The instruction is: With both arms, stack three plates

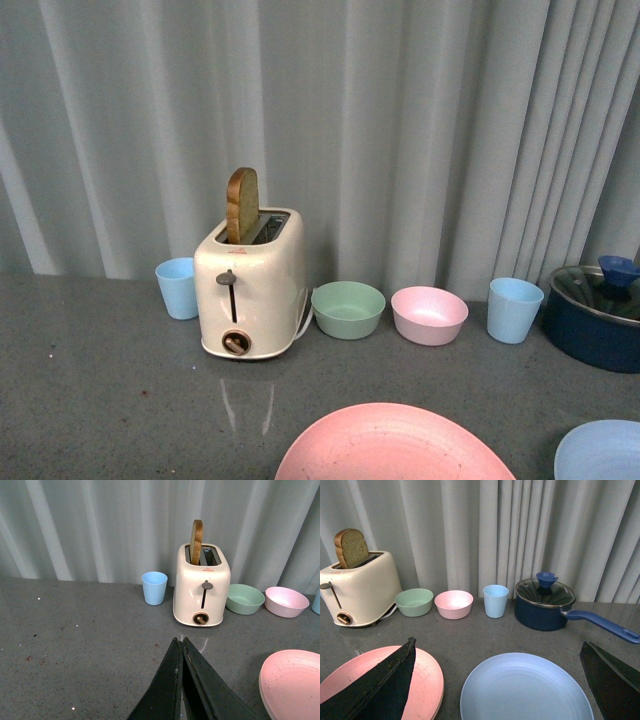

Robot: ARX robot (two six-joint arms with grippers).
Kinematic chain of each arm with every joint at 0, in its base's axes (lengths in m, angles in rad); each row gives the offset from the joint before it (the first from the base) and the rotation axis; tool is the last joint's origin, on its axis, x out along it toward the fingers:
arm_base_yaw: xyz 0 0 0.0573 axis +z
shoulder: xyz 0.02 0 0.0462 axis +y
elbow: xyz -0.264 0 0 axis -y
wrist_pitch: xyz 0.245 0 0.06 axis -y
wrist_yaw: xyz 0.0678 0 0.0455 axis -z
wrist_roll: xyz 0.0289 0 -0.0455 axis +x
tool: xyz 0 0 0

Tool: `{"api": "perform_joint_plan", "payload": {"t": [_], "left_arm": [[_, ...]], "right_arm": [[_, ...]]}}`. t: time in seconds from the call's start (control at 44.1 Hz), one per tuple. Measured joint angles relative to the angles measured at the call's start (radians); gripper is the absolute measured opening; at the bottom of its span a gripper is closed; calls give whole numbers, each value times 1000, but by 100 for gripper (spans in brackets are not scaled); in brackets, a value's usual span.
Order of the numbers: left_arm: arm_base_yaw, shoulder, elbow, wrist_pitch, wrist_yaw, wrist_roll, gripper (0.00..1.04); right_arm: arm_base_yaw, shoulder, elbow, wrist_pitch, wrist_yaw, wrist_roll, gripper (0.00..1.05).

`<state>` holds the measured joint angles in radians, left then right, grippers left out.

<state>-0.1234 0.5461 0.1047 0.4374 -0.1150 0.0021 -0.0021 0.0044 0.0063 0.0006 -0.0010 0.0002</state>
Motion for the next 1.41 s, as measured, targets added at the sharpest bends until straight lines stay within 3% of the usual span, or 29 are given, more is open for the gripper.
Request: {"api": "perform_joint_plan", "payload": {"t": [0.091,0.159,0.249,0.975,1.066,1.361,1.406], "left_arm": [[19,-33,-15,-18,16,0,4],[95,-75,-33,-45,106,-1,4],[120,-117,-45,-70,108,-3,4],[122,-370,-77,-259,114,-3,4],[122,-506,-77,-426,115,-3,4],[122,-541,-77,-437,115,-3,4],[122,-542,-77,-437,115,-4,9]], "right_arm": [[0,0,0,0,0,0,97],[0,0,0,0,0,0,97],[0,0,0,0,0,0,97],[0,0,0,0,0,0,97],[0,0,0,0,0,0,97],[0,0,0,0,0,0,97],[0,0,0,0,0,0,97]]}}
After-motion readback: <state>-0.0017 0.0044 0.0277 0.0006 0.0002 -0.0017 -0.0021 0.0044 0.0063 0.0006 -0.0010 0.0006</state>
